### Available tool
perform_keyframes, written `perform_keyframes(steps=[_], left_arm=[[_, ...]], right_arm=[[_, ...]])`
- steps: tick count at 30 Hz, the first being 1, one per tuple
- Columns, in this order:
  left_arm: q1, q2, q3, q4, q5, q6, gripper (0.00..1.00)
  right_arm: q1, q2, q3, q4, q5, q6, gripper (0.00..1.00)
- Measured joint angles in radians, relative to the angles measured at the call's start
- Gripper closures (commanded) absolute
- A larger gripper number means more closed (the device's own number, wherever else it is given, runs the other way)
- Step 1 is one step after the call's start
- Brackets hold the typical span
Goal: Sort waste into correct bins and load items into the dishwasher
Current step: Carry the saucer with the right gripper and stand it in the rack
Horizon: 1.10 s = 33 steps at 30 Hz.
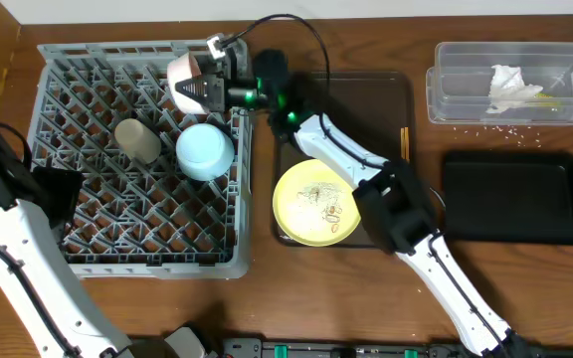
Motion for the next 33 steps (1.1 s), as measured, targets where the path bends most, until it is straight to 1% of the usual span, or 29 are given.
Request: perform_keyframes(steps=[5, 14, 17, 22, 26, 28, 31, 33], left_arm=[[0.000, 0.000, 0.000, 0.000, 0.000, 0.000, 0.10], [0.000, 0.000, 0.000, 0.000, 0.000, 0.000, 0.10], [0.000, 0.000, 0.000, 0.000, 0.000, 0.000, 0.10], [0.000, 0.000, 0.000, 0.000, 0.000, 0.000, 0.10], [0.000, 0.000, 0.000, 0.000, 0.000, 0.000, 0.10], [0.000, 0.000, 0.000, 0.000, 0.000, 0.000, 0.10], [0.000, 0.000, 0.000, 0.000, 0.000, 0.000, 0.10], [0.000, 0.000, 0.000, 0.000, 0.000, 0.000, 0.10]], right_arm=[[-0.003, 0.000, 0.003, 0.047, -0.095, 0.064, 0.99], [0.046, 0.000, 0.018, 0.045, -0.170, 0.065, 0.99], [0.051, 0.000, 0.020, 0.007, -0.175, 0.044, 0.99], [0.042, 0.000, 0.035, -0.106, -0.152, -0.023, 0.98], [0.029, -0.003, 0.049, -0.136, -0.153, -0.050, 0.98], [0.022, -0.004, 0.050, -0.135, -0.154, -0.057, 0.93], [0.002, -0.004, 0.050, -0.134, -0.146, -0.067, 0.92], [-0.020, -0.004, 0.050, -0.145, -0.129, -0.067, 0.87]])
